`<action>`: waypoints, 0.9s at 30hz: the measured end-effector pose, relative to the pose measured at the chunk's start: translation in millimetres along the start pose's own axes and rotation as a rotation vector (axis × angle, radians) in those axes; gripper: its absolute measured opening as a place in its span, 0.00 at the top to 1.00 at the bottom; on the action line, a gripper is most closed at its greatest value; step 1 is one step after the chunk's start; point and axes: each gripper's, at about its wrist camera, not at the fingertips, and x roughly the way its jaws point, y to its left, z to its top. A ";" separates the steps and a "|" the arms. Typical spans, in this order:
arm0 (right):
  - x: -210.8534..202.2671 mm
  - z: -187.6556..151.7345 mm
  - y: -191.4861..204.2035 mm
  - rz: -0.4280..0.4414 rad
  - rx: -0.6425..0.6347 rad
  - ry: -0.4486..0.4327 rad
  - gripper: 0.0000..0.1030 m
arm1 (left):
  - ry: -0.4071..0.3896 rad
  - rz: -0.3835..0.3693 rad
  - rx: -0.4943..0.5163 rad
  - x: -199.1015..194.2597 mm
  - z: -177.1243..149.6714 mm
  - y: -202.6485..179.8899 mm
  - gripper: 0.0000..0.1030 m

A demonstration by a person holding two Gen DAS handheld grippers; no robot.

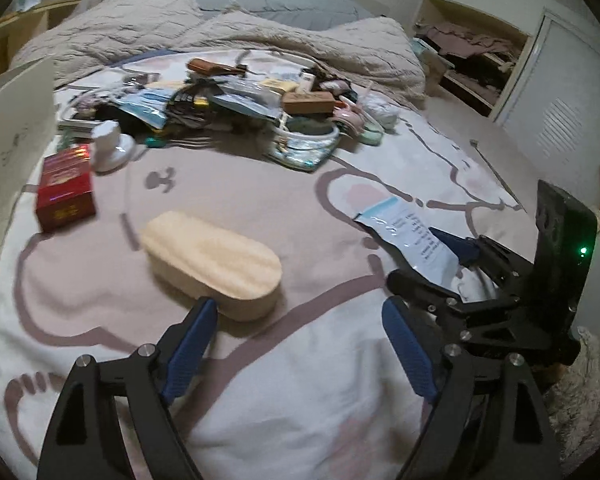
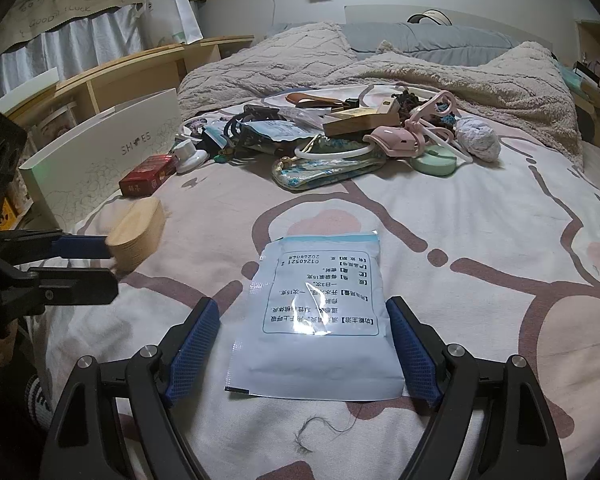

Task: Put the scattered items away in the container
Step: 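Lift the white packet and the wooden oval block off the bed with both tools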

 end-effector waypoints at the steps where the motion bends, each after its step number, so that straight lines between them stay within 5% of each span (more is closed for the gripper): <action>1: 0.0 -0.1 -0.3 0.000 0.000 0.000 0.18 | 0.007 -0.002 0.003 1.8 -0.1 -0.8 0.18; 5: 0.1 -0.2 -0.1 0.001 0.001 -0.001 0.18 | 0.032 -0.031 0.019 0.7 -2.3 -0.1 0.18; 8: -0.2 -0.2 -0.4 0.003 0.001 -0.001 0.18 | -0.018 0.087 0.091 -9.2 1.4 3.0 0.15; 9: -0.2 -0.2 -0.3 0.003 0.001 -0.002 0.18 | -0.034 0.129 0.117 -11.4 3.9 6.0 0.04; 12: -0.1 -0.3 0.0 0.002 0.001 -0.002 0.17 | -0.018 0.171 0.175 -7.4 11.4 16.3 0.00; 27: 2.3 0.4 0.0 0.001 -0.005 0.008 0.15 | 0.066 0.039 0.314 34.8 23.9 35.8 0.00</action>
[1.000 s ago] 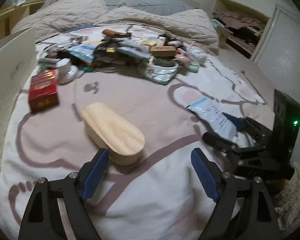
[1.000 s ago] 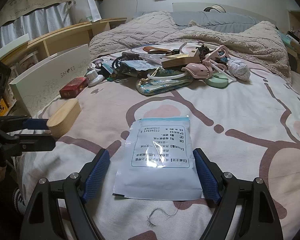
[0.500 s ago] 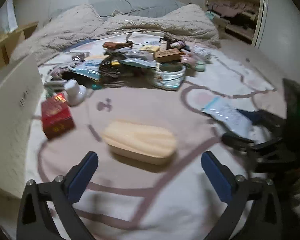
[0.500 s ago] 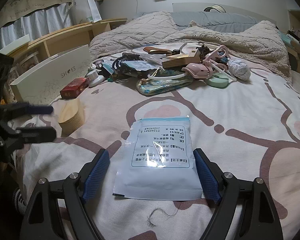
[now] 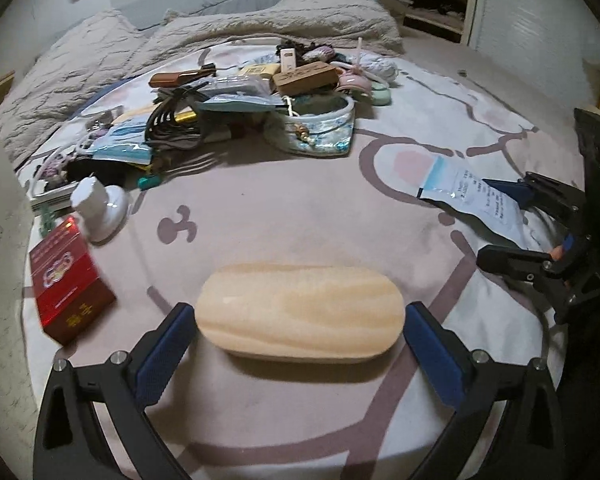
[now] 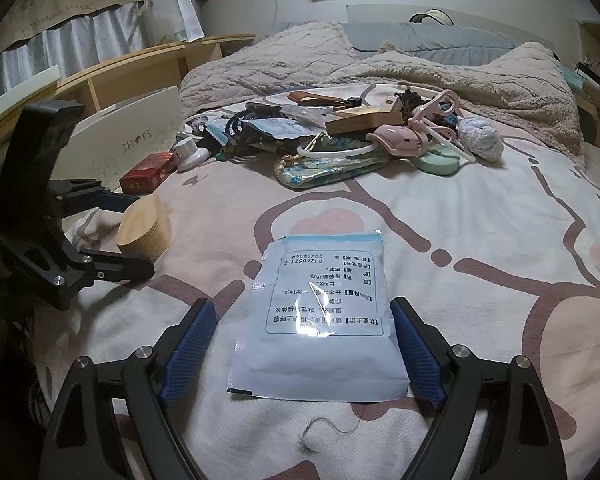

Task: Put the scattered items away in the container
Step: 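Lift the white packet and the wooden oval block off the bed with both tools, then hold the white packet and wooden block raised above the bed with both tools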

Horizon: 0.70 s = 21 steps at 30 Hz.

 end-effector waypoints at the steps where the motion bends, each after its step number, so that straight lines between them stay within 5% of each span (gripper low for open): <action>1: 0.7 0.5 -0.3 -0.001 0.001 0.003 0.15 | -0.001 -0.010 -0.009 1.4 -1.5 1.8 0.00; 6: 7.2 4.9 6.6 -0.012 -0.012 0.049 0.05 | -0.008 -0.049 -0.051 4.3 -7.6 8.4 0.00; 11: 5.8 9.9 4.2 -0.015 0.023 0.072 0.05 | -0.018 -0.040 -0.058 4.5 -10.7 7.3 0.00; 21: 6.9 21.1 -11.1 -0.072 0.126 0.059 0.32 | -0.077 -0.029 -0.053 -1.4 -15.2 5.6 0.01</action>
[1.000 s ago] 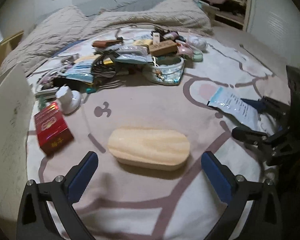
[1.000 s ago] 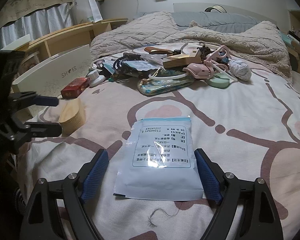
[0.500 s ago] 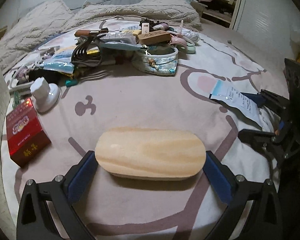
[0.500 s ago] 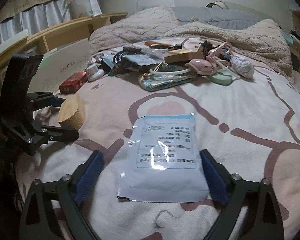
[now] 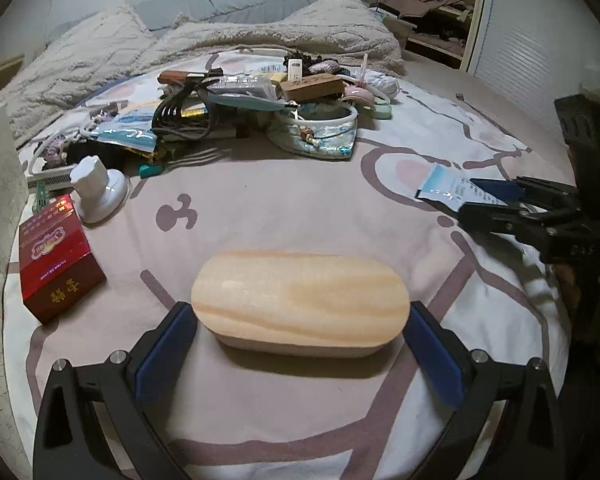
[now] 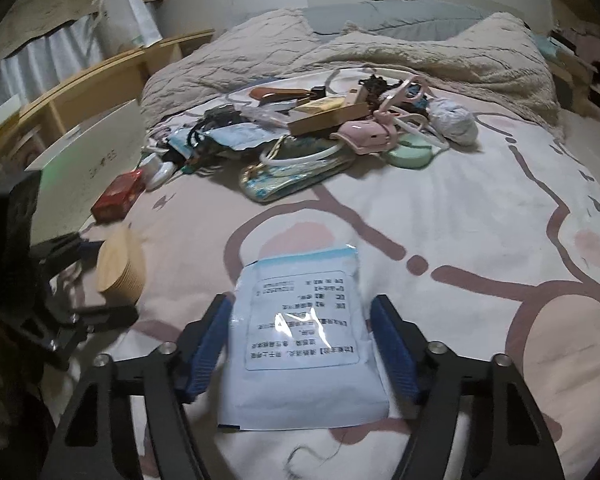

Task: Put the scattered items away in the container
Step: 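Hold the white packet and wooden block raised above the bed with both tools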

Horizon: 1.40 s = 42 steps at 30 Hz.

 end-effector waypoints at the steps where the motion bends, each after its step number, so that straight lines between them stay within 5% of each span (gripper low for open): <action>1: 1.5 -0.4 1.6 -0.009 -0.011 0.001 0.32 | -0.002 0.000 0.001 -0.4 0.1 -0.2 0.01; 10: -1.3 -7.7 3.4 -0.028 -0.036 -0.040 0.35 | -0.030 -0.029 -0.027 -7.1 0.0 3.2 0.11; 20: -1.1 -10.7 6.2 -0.035 -0.047 -0.061 0.35 | -0.057 -0.033 -0.025 -10.9 2.4 1.6 0.12; 29: -1.5 -12.9 7.2 -0.046 -0.056 -0.075 0.36 | -0.080 -0.008 0.110 -15.8 -0.5 -23.9 0.13; 42: -4.4 -12.7 6.2 -0.065 -0.044 -0.090 0.47 | -0.085 -0.003 0.090 -20.0 1.4 -26.9 0.13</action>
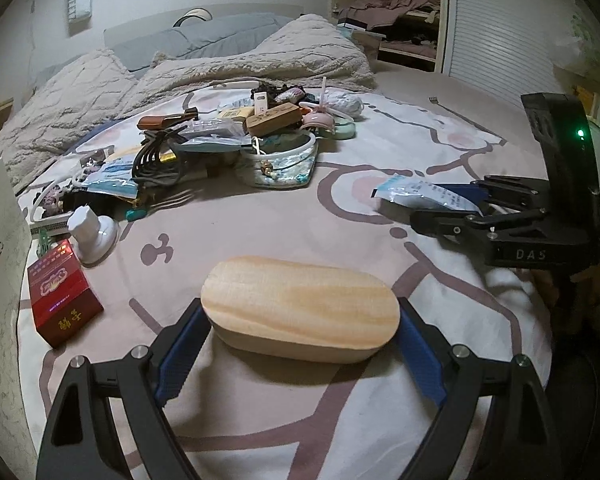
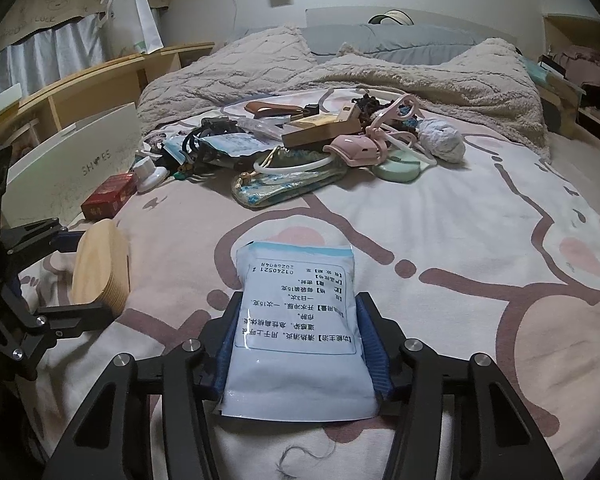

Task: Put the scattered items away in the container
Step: 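Hold the white packet and wooden block raised above the bed with both tools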

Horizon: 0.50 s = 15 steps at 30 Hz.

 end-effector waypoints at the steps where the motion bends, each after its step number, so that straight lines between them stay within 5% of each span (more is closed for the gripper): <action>1: -0.5 0.8 0.6 -0.003 -0.003 0.001 0.48 | -0.003 -0.001 -0.007 -0.9 0.7 -0.1 0.13; 15: -27.4 23.6 2.6 0.002 0.010 -0.031 0.48 | -0.086 0.002 -0.083 -33.7 21.1 9.4 0.13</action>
